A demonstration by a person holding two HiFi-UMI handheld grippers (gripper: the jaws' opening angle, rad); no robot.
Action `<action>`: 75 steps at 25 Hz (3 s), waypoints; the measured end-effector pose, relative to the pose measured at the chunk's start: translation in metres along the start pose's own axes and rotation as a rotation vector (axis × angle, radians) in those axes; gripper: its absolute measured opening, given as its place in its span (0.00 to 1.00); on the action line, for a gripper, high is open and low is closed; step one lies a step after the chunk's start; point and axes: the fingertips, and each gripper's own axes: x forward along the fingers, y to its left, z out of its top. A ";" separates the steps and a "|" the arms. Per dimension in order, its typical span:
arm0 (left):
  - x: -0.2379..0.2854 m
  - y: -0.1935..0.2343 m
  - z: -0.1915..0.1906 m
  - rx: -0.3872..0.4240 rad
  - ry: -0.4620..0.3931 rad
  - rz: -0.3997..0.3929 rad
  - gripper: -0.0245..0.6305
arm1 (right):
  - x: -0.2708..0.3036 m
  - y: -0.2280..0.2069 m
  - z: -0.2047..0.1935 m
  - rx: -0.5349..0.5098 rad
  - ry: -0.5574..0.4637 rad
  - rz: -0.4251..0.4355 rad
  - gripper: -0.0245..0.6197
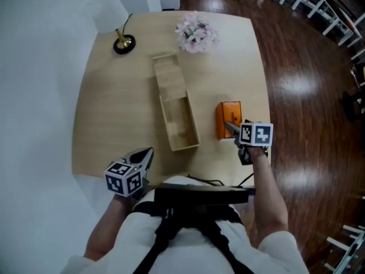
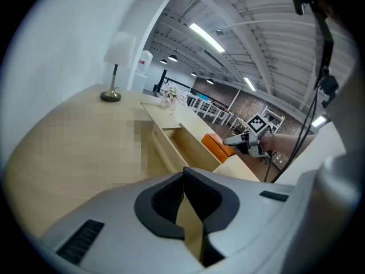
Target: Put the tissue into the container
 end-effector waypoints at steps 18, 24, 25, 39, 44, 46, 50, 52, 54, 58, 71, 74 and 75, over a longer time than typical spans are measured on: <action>-0.018 -0.011 0.002 -0.042 -0.042 -0.004 0.03 | 0.043 -0.006 -0.006 0.043 0.077 0.032 0.64; -0.021 -0.013 0.009 -0.042 -0.063 -0.008 0.03 | 0.034 -0.007 -0.004 0.064 0.040 0.019 0.58; -0.021 -0.014 0.011 -0.041 -0.067 -0.010 0.03 | 0.032 -0.007 -0.004 0.068 0.035 0.016 0.57; -0.020 -0.019 0.019 -0.031 -0.086 -0.050 0.03 | 0.004 0.011 0.013 0.061 -0.032 0.045 0.56; -0.023 -0.020 0.023 -0.034 -0.098 -0.061 0.03 | -0.003 0.022 0.018 0.056 -0.044 0.059 0.56; -0.024 -0.020 0.023 -0.034 -0.098 -0.065 0.03 | -0.006 0.027 0.021 0.051 -0.048 0.062 0.56; -0.024 -0.018 0.021 -0.032 -0.096 -0.071 0.03 | -0.009 0.036 0.028 0.041 -0.061 0.067 0.56; -0.025 -0.017 0.022 -0.031 -0.099 -0.073 0.03 | -0.012 0.043 0.033 0.035 -0.071 0.074 0.56; -0.027 -0.015 0.024 -0.031 -0.101 -0.074 0.03 | -0.015 0.052 0.039 0.025 -0.080 0.084 0.56; -0.030 -0.012 0.026 -0.032 -0.109 -0.076 0.03 | -0.018 0.069 0.047 0.003 -0.089 0.101 0.55; -0.035 0.002 0.022 -0.051 -0.096 -0.071 0.03 | -0.020 0.124 0.058 -0.053 -0.096 0.159 0.55; -0.036 0.005 0.022 -0.053 -0.098 -0.077 0.03 | -0.018 0.139 0.059 -0.072 -0.091 0.169 0.55; -0.037 0.005 0.021 -0.052 -0.099 -0.079 0.03 | -0.017 0.144 0.059 -0.078 -0.090 0.173 0.55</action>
